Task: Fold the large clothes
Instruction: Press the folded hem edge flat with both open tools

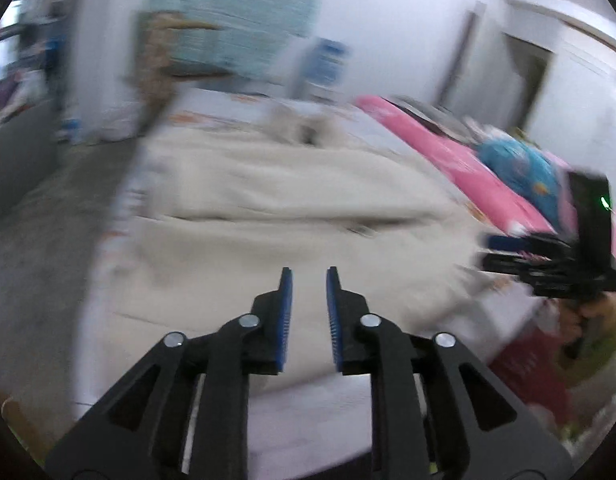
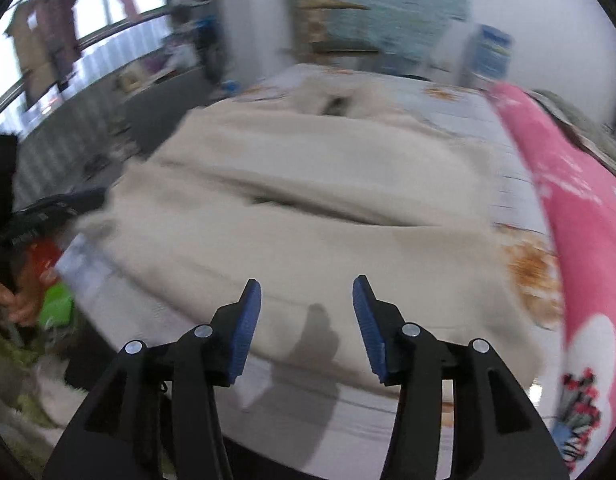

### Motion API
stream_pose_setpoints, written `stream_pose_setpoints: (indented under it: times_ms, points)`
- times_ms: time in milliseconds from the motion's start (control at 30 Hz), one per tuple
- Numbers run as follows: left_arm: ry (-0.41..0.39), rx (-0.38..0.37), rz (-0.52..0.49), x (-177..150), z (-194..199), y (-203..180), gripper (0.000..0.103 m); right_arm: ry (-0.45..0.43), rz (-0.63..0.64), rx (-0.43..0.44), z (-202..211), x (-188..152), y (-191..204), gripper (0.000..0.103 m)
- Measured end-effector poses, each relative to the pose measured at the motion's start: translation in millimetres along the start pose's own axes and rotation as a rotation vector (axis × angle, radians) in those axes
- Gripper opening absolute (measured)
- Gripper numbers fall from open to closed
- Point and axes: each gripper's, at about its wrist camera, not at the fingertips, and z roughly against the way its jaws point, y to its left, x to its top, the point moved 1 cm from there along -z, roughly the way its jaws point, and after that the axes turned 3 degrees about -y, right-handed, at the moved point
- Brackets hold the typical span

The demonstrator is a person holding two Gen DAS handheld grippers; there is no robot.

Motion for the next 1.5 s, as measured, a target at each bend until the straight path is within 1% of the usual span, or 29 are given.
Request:
stream_pose_setpoints:
  times_ms: [33,67,133,167,267,367,433,500,533,567,600,633,667,700,733,767,800,867,900,933,967,1000,1033,1100,1200,1267,1333,1433,1500]
  points:
    - [0.032,0.011,-0.036,-7,-11,-14,0.022,0.015,0.013,0.013,-8,-2,8,0.050]
    - [0.069,0.053,-0.071,-14,-23,-24,0.022,0.047,0.035,0.011,-20,-7,16,0.051]
    - [0.149,0.127,-0.090,-29,-43,-24,0.022,0.098,0.049,-0.012,-37,-17,21,0.053]
    - [0.116,0.126,-0.099,-31,-38,-26,0.022,0.075,0.063,-0.024,-37,-19,23,0.053]
    - [0.142,0.121,-0.072,-30,-33,-24,0.022,0.090,0.088,-0.065,-29,-13,30,0.053]
    - [0.131,0.133,-0.046,-26,-27,-12,0.022,0.018,0.079,-0.002,-13,-4,45,0.053]
    - [0.120,0.156,-0.023,-25,-24,-3,0.022,-0.004,0.093,0.042,-14,0,58,0.053]
    - [0.125,0.182,-0.002,-27,-23,8,0.023,0.011,0.132,0.042,-26,-2,73,0.053]
    - [0.130,0.184,0.007,-26,-22,14,0.023,0.040,0.148,0.043,-37,-4,78,0.054]
    - [0.138,0.182,0.020,-28,-21,19,0.023,0.080,0.160,0.025,-52,-12,82,0.058]
    - [0.142,0.177,0.027,-27,-19,22,0.023,0.052,0.183,0.003,-51,-14,85,0.059]
    - [0.142,0.170,0.032,-26,-17,25,0.025,0.052,0.212,-0.018,-49,-15,92,0.059]
    - [0.138,0.164,0.035,-24,-13,26,0.035,0.059,0.223,-0.030,-46,-15,94,0.059]
    - [0.121,0.155,0.035,-21,-8,27,0.042,0.053,0.211,-0.032,-39,-13,93,0.059]
    - [0.106,0.151,0.033,-20,-4,28,0.053,0.035,0.189,-0.017,-31,-10,91,0.059]
    - [0.093,0.155,0.030,-19,-1,29,0.057,0.023,0.176,-0.008,-26,-10,89,0.059]
    - [0.093,0.175,0.026,-19,0,32,0.058,0.001,0.152,-0.005,-19,-10,83,0.060]
    - [0.131,0.223,0.048,-22,-8,43,0.062,-0.015,0.113,-0.026,-19,-11,70,0.062]
    - [0.153,0.227,0.067,-25,-13,49,0.062,-0.008,0.093,-0.036,-25,-11,64,0.065]
    - [0.141,0.220,0.072,-27,-13,52,0.063,0.006,0.060,-0.036,-30,-11,57,0.069]
    - [0.129,0.213,0.069,-27,-12,52,0.069,0.013,0.016,-0.017,-33,-14,49,0.077]
    - [0.139,0.202,0.068,-27,-14,51,0.071,0.015,-0.062,0.039,-36,-18,36,0.079]
    - [0.141,0.204,0.062,-27,-15,50,0.074,0.002,-0.083,0.061,-35,-19,32,0.079]
    - [0.151,0.220,0.050,-26,-17,47,0.076,0.009,-0.091,0.070,-35,-17,29,0.079]
    - [0.159,0.225,0.067,-20,-17,46,0.076,-0.009,-0.112,0.022,-22,-17,18,0.079]
    - [0.137,0.226,0.075,-15,-12,48,0.077,-0.044,-0.178,0.010,-8,-16,0,0.079]
    - [0.134,0.245,0.080,-12,-14,49,0.084,-0.055,-0.251,-0.040,-1,-20,-19,0.079]
    - [0.176,0.272,0.111,-15,-23,59,0.084,0.009,-0.372,-0.112,-15,-34,-51,0.079]
    - [0.177,0.279,0.111,-14,-25,59,0.084,-0.018,-0.392,-0.087,-13,-38,-56,0.080]
